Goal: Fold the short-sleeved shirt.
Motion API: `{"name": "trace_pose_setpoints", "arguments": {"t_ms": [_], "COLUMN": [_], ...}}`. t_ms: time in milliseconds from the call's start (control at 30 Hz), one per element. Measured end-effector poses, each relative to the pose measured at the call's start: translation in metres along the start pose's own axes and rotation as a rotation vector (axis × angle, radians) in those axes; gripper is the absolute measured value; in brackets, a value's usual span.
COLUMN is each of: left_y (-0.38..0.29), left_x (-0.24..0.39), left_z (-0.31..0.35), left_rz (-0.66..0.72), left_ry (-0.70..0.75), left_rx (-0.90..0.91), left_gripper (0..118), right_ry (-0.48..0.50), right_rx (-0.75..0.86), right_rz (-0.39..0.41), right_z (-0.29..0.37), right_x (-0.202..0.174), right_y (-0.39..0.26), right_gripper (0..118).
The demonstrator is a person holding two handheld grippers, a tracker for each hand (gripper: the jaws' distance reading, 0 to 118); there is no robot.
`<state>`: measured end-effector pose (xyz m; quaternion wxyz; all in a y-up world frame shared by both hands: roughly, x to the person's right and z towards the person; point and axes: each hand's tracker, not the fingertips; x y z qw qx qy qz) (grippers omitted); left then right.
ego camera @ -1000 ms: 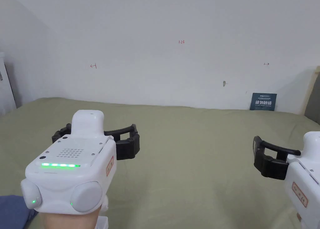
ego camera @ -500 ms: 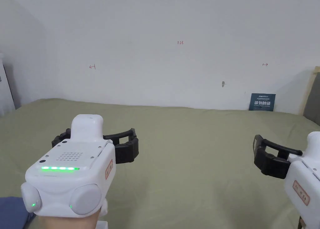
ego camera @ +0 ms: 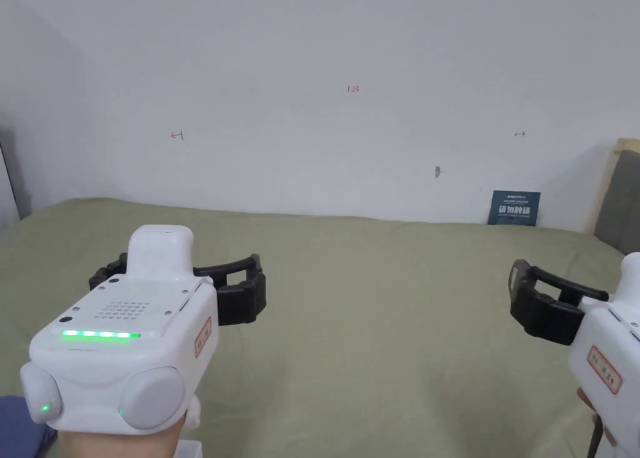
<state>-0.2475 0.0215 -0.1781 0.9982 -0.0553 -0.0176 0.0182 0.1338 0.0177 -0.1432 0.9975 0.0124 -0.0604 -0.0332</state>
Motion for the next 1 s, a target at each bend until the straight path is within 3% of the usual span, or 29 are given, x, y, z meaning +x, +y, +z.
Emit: {"name": "trace_pose_setpoints", "arguments": {"t_ms": [100,200,267,533,667,800,867,1000], "left_y": [0.001,0.003,0.004,0.01,0.011,0.011,0.01,0.009], "left_x": [0.0,0.001,0.001,0.0,0.0,-0.001,-0.002,-0.001], "left_z": [0.001,0.002,0.002,0.002,0.002,0.0,0.001,0.0], "left_rz": [-0.004,-0.01,-0.01,-0.014,-0.017,-0.006,0.0,0.001], "left_ry": [-0.006,-0.008,-0.013,-0.017,-0.019,-0.017,-0.024,-0.025], "left_rx": [-0.002,-0.009,-0.001,0.006,0.003,-0.009,-0.012,-0.019], "left_gripper": [118,118,118,118,118,118,118,118], "right_ry": [0.013,-0.061,-0.057,0.02,-0.033,-0.098,-0.096,-0.059], "right_rx": [-0.008,0.005,-0.017,-0.04,-0.121,-0.144,-0.167,-0.239], "right_rz": [-0.057,-0.106,-0.117,-0.063,-0.047,0.024,0.009,-0.097], "right_z": [0.0,-0.001,-0.005,-0.007,-0.012,-0.018,-0.02,-0.026], "right_x": [0.005,0.004,0.005,0.004,0.005,0.001,0.0,0.0], "right_y": [0.004,0.008,0.012,0.024,0.034,0.036,0.036,0.028], "right_gripper": [114,114,115,115,115,115,115,115]}}
